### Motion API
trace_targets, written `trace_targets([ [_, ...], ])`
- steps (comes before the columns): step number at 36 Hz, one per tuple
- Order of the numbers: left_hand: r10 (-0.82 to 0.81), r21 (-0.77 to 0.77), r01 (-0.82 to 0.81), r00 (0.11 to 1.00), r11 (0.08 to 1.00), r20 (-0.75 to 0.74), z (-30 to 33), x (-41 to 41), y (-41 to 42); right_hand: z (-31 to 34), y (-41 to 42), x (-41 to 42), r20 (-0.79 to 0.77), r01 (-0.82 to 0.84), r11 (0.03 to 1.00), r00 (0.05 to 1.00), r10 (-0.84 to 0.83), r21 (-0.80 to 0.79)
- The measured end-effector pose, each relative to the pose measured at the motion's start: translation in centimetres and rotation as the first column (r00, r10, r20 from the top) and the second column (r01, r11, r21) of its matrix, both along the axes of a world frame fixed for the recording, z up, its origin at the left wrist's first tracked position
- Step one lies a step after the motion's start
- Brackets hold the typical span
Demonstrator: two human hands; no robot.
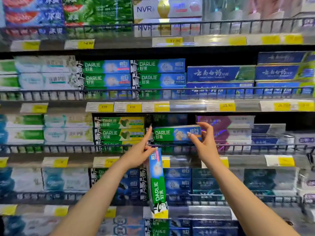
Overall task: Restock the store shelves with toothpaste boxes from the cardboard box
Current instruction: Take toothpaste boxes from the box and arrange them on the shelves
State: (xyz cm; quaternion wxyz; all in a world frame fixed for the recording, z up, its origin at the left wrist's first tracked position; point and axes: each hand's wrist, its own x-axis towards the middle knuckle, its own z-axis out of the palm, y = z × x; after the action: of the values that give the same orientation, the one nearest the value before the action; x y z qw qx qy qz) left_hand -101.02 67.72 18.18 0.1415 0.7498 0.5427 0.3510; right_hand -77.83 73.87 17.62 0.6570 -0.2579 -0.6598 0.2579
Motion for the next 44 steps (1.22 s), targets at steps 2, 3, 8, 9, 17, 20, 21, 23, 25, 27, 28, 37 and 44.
trace_targets([
  [2,-0.009,-0.012,0.009,1.0,1.0,-0.002,0.1,0.1,-0.1,0.0,0.2,-0.4,0.035,0.083,0.996,0.996,-0.083,0.024],
  [3,-0.011,-0.019,0.011,1.0,1.0,-0.005,0.1,0.1,-0.2,0.0,0.3,-0.5,0.064,0.143,0.988,0.987,-0.147,0.051],
  [8,-0.009,-0.044,0.007,1.0,0.999,-0.029,0.2,0.0,-0.2,0.2,0.4,-0.7,0.176,0.326,0.933,0.92,-0.351,0.153],
  [9,-0.007,-0.048,0.005,1.0,0.999,-0.03,0.3,-0.1,-0.2,0.2,0.3,-0.7,0.187,0.336,0.927,0.912,-0.364,0.169],
  [17,-0.001,-0.039,0.0,1.0,0.999,-0.006,0.2,0.1,0.0,-1.4,0.6,-0.6,0.244,0.394,0.89,0.862,-0.445,0.229],
  [20,-0.016,-0.053,0.016,1.0,0.998,0.015,0.2,0.0,0.0,-1.4,0.7,-0.4,0.243,0.431,0.88,0.849,-0.47,0.198],
  [21,-0.017,-0.056,0.018,1.0,0.998,0.016,0.2,-0.1,0.0,-1.4,0.7,-0.3,0.241,0.439,0.875,0.844,-0.48,0.204],
  [23,-0.016,-0.057,0.017,1.0,0.998,0.019,0.1,-0.2,0.1,-1.5,0.8,-0.2,0.256,0.447,0.865,0.83,-0.496,0.227],
  [25,-0.01,-0.053,0.011,1.0,0.999,0.014,0.1,-0.3,0.3,-1.7,1.0,-0.2,0.27,0.445,0.862,0.823,-0.501,0.242],
  [27,0.002,-0.04,-0.002,1.0,0.999,-0.001,0.0,-0.3,0.4,-1.9,1.1,-0.2,0.276,0.438,0.864,0.823,-0.497,0.251],
  [28,0.006,-0.031,-0.006,1.0,0.999,-0.003,-0.1,-0.3,0.5,-1.9,1.0,-0.2,0.279,0.426,0.866,0.825,-0.491,0.263],
  [37,-0.01,0.007,0.01,0.999,1.0,0.045,-1.7,-0.9,0.2,-2.8,0.5,0.2,0.453,0.295,0.869,0.761,-0.465,0.396],
  [44,-0.015,0.014,0.014,0.999,1.0,0.03,-1.7,-0.6,-0.6,-2.8,0.1,0.2,0.492,0.252,0.88,0.75,-0.441,0.403],
])
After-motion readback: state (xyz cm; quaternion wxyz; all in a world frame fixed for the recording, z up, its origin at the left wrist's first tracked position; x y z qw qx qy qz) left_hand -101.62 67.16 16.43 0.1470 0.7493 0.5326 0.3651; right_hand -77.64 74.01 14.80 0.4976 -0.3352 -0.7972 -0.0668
